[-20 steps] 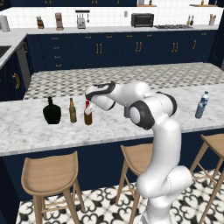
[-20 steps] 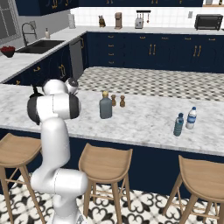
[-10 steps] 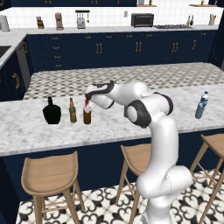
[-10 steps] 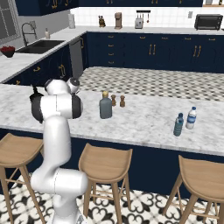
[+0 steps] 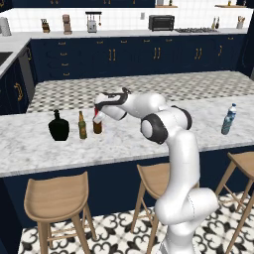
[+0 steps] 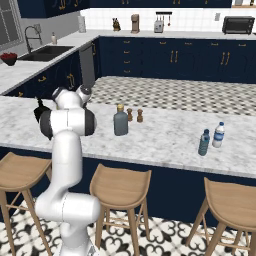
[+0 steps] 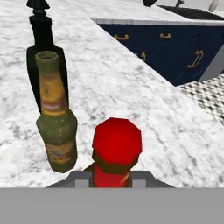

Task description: Move the plastic bottles in the middle to the plastics group, and the glass bottles in the middle to the glass group.

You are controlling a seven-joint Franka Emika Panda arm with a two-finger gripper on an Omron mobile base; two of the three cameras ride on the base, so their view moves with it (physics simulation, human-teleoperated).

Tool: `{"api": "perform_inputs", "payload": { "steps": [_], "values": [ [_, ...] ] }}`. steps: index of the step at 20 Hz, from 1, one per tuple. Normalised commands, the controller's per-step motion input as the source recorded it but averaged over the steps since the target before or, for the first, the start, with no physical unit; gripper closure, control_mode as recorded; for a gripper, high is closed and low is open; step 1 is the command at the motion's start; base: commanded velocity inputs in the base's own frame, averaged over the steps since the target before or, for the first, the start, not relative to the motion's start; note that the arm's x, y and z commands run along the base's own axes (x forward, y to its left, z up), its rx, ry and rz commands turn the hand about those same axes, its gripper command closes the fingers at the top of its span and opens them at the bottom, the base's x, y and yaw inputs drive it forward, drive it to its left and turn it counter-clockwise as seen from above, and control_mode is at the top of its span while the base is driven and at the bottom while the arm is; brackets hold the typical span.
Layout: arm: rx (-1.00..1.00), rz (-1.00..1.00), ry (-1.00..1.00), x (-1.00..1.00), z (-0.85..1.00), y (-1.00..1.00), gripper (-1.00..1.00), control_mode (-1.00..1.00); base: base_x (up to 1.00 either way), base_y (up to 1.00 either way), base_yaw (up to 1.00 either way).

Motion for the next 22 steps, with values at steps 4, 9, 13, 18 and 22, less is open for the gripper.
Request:
{"api": "perform_inputs", "payload": {
  "steps": [4, 9, 13, 18, 22],
  "values": [
    [0.0, 0.01, -0.06, -0.01, -0.12, 0.0, 1.0, -1.0, 0.0, 0.0, 0.0],
    [0.0, 0.0, 0.01, 0.0, -0.01, 0.0, 1.0, -1.0, 0.0, 0.0, 0.0],
    [0.0, 0.0, 0.03, 0.06, 0.0, 0.0, 1.0, -1.0, 0.0, 0.0, 0.0],
    [0.0, 0.0, 0.0, 0.0, -0.31, 0.0, 1.0, -1.0, 0.0, 0.0, 0.0],
    [0.0, 0.0, 0.0, 0.0, -0.17, 0.0, 1.0, -1.0, 0.0, 0.0, 0.0]
  ]
}}
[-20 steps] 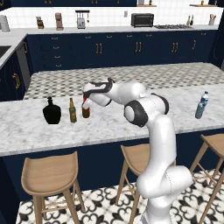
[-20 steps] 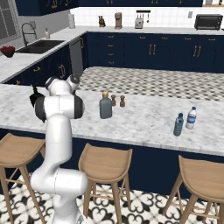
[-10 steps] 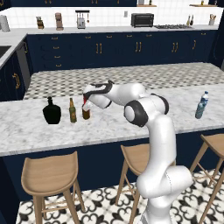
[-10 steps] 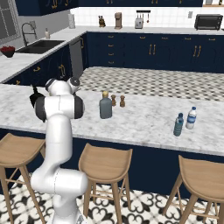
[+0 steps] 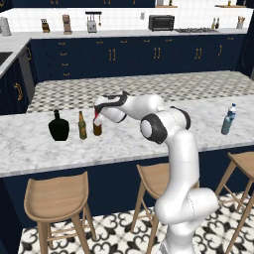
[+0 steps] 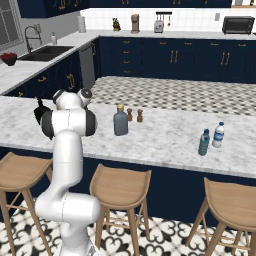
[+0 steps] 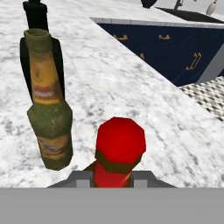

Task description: Move the plastic bottles in the middle to the plastics group, and the glass bottles in the middle to the glass group.

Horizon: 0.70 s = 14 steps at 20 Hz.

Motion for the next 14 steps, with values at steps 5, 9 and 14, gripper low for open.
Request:
{"api": "perform_inputs", "payload": {
  "steps": [5, 9, 14],
  "values": [
    [0.0, 0.0, 0.0, 0.0, 0.0, 0.0, 1.0, -1.0, 0.0, 0.0, 0.0],
    [0.0, 0.0, -0.02, -0.02, 0.0, 0.0, -1.0, -1.0, 0.0, 0.0, 0.0],
    [0.0, 0.0, 0.0, -0.01, 0.0, 0.0, -1.0, -1.0, 0.0, 0.0, 0.0]
  ]
}}
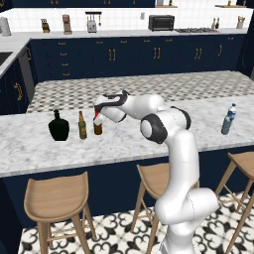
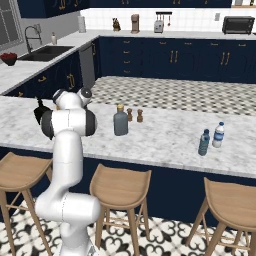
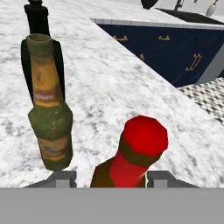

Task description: Move the plastic bottles in the middle to the plastics group, and the glass bottles in the middle to the glass group.

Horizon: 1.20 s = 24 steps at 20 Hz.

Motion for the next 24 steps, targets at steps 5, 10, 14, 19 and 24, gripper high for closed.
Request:
{"api": "perform_inputs", "payload": {
  "steps": [5, 10, 14, 19, 24],
  "values": [
    [0.0, 0.0, 0.0, 0.0, 0.0, 0.0, -1.0, -1.0, 0.0, 0.0, 0.0],
    [0.0, 0.0, -0.02, 0.0, 0.0, 0.0, -1.0, -1.0, 0.0, 0.0, 0.0],
    [0.0, 0.0, -0.01, 0.01, 0.0, 0.0, -1.0, -1.0, 0.0, 0.0, 0.0],
    [0.0, 0.0, -0.01, 0.0, 0.0, -0.02, -1.0, -1.0, 0.0, 0.0, 0.0],
    [0.0, 0.0, 0.0, -0.08, 0.23, -0.29, -1.0, -1.0, 0.0, 0.0, 0.0]
  ]
}}
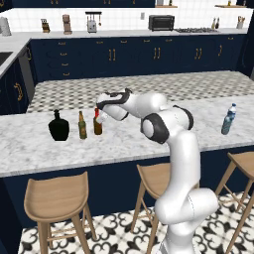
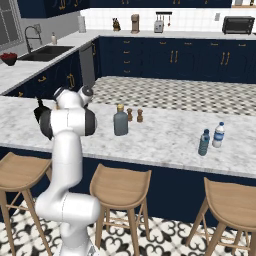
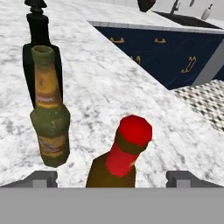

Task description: Move the plastic bottles in the middle to the plastics group, and the glass bottles in the middle to the glass group.

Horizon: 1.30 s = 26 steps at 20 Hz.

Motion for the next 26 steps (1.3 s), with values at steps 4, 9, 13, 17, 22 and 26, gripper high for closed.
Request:
{"api": "perform_inputs", "payload": {
  "steps": [4, 9, 13, 17, 22, 26],
  "values": [
    [0.01, 0.0, -0.01, -0.09, 0.39, -0.32, -1.0, -1.0, 0.0, 0.0, 0.0],
    [0.0, 0.0, -0.01, -0.29, 0.38, -0.36, -1.0, -1.0, 0.0, 0.0, 0.0],
    [0.0, -0.04, 0.0, -0.57, 0.22, -0.58, -1.0, -1.0, 0.0, 0.0, 0.0],
    [-0.02, -0.12, 0.02, -0.49, 0.36, -0.62, -1.0, -1.0, 0.0, 0.0, 0.0],
    [-0.14, -0.13, 0.1, -0.18, 0.58, -0.35, -1.0, -1.0, 0.0, 0.0, 0.0],
    [-0.25, -0.15, 0.23, 0.0, 0.67, -0.11, -1.0, -1.0, 0.0, 0.0, 0.0]
  ]
}}
